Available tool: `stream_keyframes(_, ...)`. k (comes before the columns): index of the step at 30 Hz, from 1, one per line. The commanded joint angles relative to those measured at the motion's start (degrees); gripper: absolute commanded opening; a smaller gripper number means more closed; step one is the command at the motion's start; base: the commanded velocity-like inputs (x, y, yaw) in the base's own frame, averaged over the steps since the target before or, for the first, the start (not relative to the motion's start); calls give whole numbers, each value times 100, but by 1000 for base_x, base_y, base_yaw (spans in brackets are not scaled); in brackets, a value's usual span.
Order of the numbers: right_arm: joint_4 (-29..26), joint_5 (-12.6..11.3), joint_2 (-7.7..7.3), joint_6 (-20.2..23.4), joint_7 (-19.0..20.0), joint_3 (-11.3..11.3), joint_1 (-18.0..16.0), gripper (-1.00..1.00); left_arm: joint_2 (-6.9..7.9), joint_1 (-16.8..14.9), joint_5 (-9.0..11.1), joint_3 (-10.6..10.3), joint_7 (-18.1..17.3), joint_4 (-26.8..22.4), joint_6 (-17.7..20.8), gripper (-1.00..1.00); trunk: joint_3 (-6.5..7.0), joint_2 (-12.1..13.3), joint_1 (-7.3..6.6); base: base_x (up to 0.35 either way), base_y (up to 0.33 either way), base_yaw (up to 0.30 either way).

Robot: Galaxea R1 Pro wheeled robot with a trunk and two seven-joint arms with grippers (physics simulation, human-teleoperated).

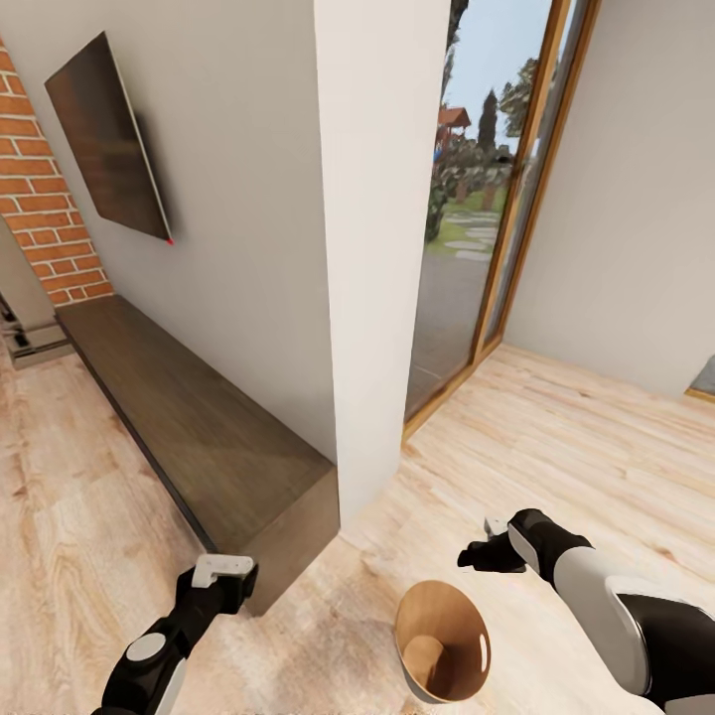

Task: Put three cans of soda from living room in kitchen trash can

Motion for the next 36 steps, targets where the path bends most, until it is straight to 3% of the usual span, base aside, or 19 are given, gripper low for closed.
stream_keyframes(1, 0, -2, -1, 2, 0, -4, 0, 100, 0, 1, -1, -2, -1, 30, -75, 100, -21, -42, 23, 0, 0, 0)
stream_keyframes(2, 48, -18, -63, -19, -90, -39, 42, 100, 2, 3, -38, -10, 4, 205, -422, 100, -39, -82, 44, 0, 0, 0)
stream_keyframes(9, 16, -51, -196, -33, -77, -70, 441, 100, 1, 19, -45, -18, 13, 381, -847, 100, -166, -363, 198, 0, 0, 0)
stream_keyframes(17, 3, -47, -240, -103, -55, -81, 758, 100, 0, 46, -60, -20, 22, 442, -948, 100, -310, -683, 374, 0, 0, 0)
stream_keyframes(36, 10, -10, -246, -539, -44, -65, 850, 100, 0, 48, -64, -20, 24, 447, -954, 100, -651, -1445, 791, 0, 0, 0)
